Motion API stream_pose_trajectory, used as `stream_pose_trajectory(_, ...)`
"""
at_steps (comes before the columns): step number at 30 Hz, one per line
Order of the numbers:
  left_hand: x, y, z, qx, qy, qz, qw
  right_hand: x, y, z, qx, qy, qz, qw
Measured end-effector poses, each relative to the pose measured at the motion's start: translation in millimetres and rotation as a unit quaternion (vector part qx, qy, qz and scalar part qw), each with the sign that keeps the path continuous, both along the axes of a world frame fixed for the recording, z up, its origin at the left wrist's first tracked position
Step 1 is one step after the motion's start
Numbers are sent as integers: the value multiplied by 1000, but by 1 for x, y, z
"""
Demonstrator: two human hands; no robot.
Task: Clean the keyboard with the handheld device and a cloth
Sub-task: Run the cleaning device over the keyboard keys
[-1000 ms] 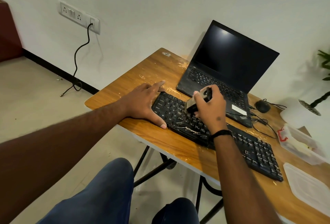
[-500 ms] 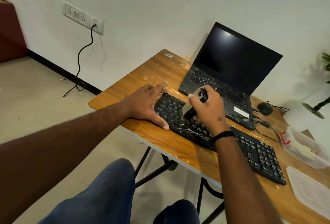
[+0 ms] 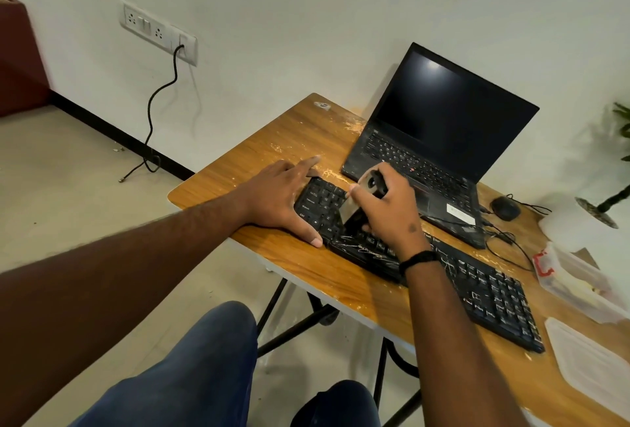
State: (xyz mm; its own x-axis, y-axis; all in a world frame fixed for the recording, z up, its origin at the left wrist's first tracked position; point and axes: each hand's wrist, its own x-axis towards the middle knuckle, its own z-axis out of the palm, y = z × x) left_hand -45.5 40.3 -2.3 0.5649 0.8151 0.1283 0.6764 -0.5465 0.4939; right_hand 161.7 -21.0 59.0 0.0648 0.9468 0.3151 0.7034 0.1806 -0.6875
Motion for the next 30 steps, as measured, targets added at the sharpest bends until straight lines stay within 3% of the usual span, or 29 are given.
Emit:
stream_pose_trajectory(2, 0, 0, -1, -1, -2, -1, 1000, 1, 0, 4, -1, -5, 3, 1000)
stream_pose_trajectory(6, 0, 1, -1, 2, -5, -3, 1000, -4, 0, -2, 73, -13, -86, 994)
stream_pose_trajectory(11, -1, 4, -4, -2, -4, -1, 1000, 3, -7, 2, 1, -18, -7, 1000)
stream_pose_trajectory(15, 0, 5, -5, -1, -3, -2, 1000, 4, -6, 0, 68, -44, -95, 992)
stream_pose_trajectory(21, 0, 4, -5, 1, -2, 0, 1000, -2, -12, 2, -9, -3, 13, 1000)
stream_pose_trajectory(26, 0, 5, -5, 3, -6, -2, 1000, 12, -4, 3, 62, -35, -136, 988)
stream_pose_trajectory(30, 0, 7, -8, 3, -4, -6, 1000, -2, -3, -5, 31, -9, -48, 998)
